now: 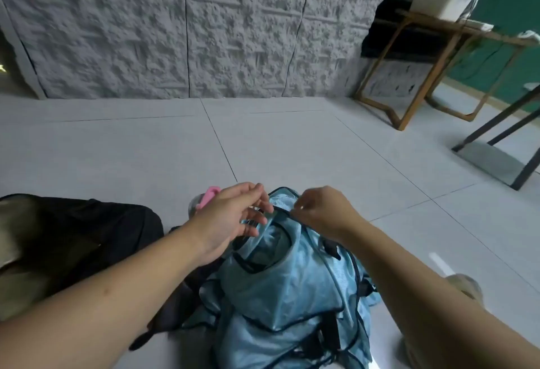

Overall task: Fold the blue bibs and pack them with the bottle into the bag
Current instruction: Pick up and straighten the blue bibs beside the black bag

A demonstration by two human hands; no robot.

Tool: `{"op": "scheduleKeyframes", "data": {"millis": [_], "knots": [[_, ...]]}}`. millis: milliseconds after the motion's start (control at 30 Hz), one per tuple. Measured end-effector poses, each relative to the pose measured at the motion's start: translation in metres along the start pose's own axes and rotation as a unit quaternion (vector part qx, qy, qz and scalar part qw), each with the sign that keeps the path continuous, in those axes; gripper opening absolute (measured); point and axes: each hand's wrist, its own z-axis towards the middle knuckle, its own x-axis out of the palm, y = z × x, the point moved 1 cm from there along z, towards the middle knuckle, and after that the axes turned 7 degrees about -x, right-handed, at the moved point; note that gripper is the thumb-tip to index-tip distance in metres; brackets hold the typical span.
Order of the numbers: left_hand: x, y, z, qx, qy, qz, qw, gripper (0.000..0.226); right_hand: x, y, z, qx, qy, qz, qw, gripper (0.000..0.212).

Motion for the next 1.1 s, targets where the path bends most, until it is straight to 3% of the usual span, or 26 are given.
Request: {"op": "scheduleKeyframes", "data": {"millis": [100,167,267,367,500,633,700,800,900,1000,1100], "knots": [[-0.003,0.002,0.001,-0.001,-0.02,0.006,1.0,0.026,0.021,-0.028,0.002,0.07,0.05,-0.212,0.973,0.023],[-0.003,0.006,0.001,-0.003,-0.035,0.004,0.999,0.025,0.036,-0.042,-0.004,0.106,0.07,-0.242,0.962,0.014],[-0.003,0.007,-0.001,-0.005,-0.063,0.013,0.998,0.023,0.035,-0.048,-0.008,0.131,0.035,-0.23,0.964,0.015],[-0.002,0.006,-0.002,-0.012,-0.093,0.032,0.995,0.021,0.018,-0.044,-0.006,0.14,-0.033,-0.148,0.978,0.007],[0.003,-0.001,-0.002,0.009,-0.141,0.165,0.976,0.006,-0.027,-0.005,-0.007,0.103,-0.083,0.111,0.985,0.039],[0.016,-0.029,-0.007,0.05,-0.098,0.348,0.931,0.06,-0.077,0.059,-0.024,0.012,-0.068,0.302,0.951,0.039],[0.021,-0.036,-0.002,0.046,-0.056,0.363,0.929,0.053,-0.098,0.089,-0.034,-0.021,-0.062,0.367,0.928,0.033],[0.02,-0.05,-0.001,0.021,-0.136,0.374,0.917,0.021,-0.124,0.119,-0.045,-0.066,-0.06,0.393,0.915,0.027],[0.013,-0.082,-0.013,0.065,-0.153,0.353,0.921,0.023,-0.146,0.125,-0.047,-0.088,-0.116,0.311,0.939,0.034],[0.002,-0.125,-0.029,0.107,-0.193,0.363,0.905,0.025,-0.167,0.123,-0.048,-0.114,-0.196,0.174,0.958,0.028],[0.007,-0.163,-0.044,0.129,-0.188,0.352,0.908,0.036,-0.179,0.125,-0.046,-0.139,-0.18,-0.044,0.973,0.029]]}}
